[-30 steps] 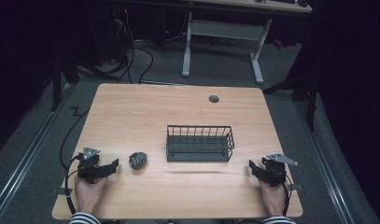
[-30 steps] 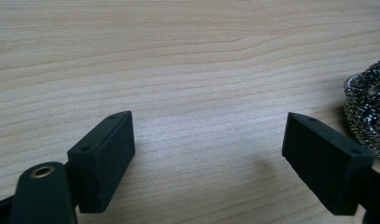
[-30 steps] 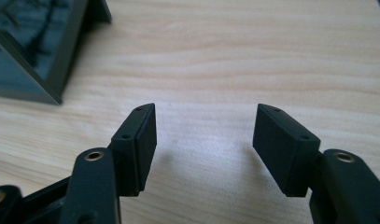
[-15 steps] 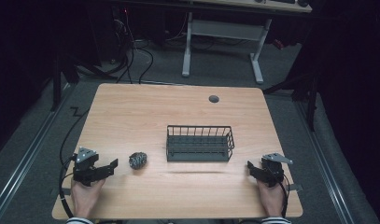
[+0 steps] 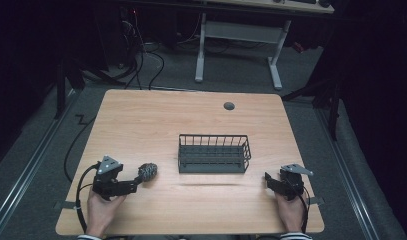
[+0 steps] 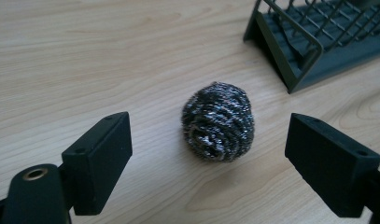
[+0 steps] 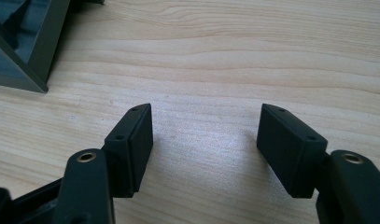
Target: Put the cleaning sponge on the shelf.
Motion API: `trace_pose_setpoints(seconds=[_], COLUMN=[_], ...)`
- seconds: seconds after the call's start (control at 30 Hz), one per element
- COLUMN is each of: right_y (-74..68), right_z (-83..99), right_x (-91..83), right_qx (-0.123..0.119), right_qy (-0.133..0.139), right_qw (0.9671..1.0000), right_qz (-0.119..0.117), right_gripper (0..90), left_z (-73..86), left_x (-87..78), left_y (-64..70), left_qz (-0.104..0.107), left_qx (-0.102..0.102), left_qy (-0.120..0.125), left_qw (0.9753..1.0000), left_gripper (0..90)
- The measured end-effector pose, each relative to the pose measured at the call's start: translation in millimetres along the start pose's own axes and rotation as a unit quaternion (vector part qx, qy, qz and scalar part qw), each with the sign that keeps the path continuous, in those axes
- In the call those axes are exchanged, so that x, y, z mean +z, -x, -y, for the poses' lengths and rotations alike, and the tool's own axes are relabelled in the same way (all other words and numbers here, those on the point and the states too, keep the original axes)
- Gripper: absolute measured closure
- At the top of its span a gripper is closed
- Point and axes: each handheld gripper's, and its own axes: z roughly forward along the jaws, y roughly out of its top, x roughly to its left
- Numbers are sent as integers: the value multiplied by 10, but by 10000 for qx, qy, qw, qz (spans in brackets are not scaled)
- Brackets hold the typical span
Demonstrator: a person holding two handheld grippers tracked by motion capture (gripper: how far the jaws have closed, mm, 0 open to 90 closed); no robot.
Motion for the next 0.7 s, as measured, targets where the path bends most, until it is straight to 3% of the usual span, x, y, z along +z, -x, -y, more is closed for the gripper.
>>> trace_pose_setpoints(seconds=[0.1, 0.17, 0.33, 0.7], right_y=[-1, 1, 0, -1], right_z=[0, 1, 1, 1], right_x=[-1, -1, -1, -2], right_qx=[13, 17, 12, -8], right_qy=[-4, -3, -3, -2], right_qw=[10000, 10000, 10000, 10000], right_qz=[0, -6, -12, -31], right_gripper=[363, 363, 362, 361], left_z=[-33, -47, -53, -11], left_x=[130, 217, 392, 499], left_y=[45, 76, 97, 118], left_qz=[42, -74, -139, -59], left_qx=[41, 150, 187, 260], left_qy=[-136, -202, -375, -566], left_qw=[9999, 9997, 9990, 9980], left_gripper=[153, 156, 185, 382])
